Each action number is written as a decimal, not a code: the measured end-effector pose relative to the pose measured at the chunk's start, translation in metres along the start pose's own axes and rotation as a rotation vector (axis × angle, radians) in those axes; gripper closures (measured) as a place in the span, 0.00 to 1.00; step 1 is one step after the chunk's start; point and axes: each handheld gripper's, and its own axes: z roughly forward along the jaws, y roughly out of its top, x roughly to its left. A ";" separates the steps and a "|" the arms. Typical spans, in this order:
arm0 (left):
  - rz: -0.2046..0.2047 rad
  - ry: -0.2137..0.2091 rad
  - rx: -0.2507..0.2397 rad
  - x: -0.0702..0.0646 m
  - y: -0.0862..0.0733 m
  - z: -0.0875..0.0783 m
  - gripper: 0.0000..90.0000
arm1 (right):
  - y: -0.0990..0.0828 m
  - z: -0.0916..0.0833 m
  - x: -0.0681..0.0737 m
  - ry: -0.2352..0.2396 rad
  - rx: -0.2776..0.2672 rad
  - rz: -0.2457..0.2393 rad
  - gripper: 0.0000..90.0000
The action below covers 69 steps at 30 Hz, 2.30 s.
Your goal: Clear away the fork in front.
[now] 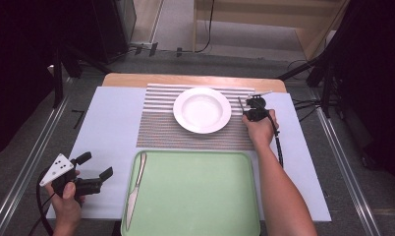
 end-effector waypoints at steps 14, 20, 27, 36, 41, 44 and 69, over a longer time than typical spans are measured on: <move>0.022 -0.012 -0.004 -0.008 0.004 0.001 0.00 | -0.016 -0.026 -0.008 0.062 -0.143 0.003 0.97; 0.037 -0.023 -0.009 -0.015 0.007 0.003 0.00 | -0.023 -0.039 -0.006 0.090 -0.187 -0.008 0.97; 0.053 -0.029 -0.013 -0.024 0.010 0.006 0.00 | -0.033 -0.053 -0.003 0.109 -0.231 -0.021 0.97; 0.067 -0.044 -0.016 -0.038 0.014 0.012 0.00 | -0.048 -0.068 0.000 0.162 -0.290 -0.026 0.97; 0.076 -0.061 -0.011 -0.047 0.016 0.018 0.00 | -0.056 -0.073 0.000 0.174 -0.318 -0.036 0.97; 0.082 -0.082 -0.008 -0.052 0.018 0.021 0.00 | -0.063 -0.077 0.001 0.182 -0.333 -0.044 0.97; 0.148 -0.213 0.005 -0.088 0.035 0.068 0.00 | -0.121 -0.112 0.018 0.289 -0.431 -0.095 0.97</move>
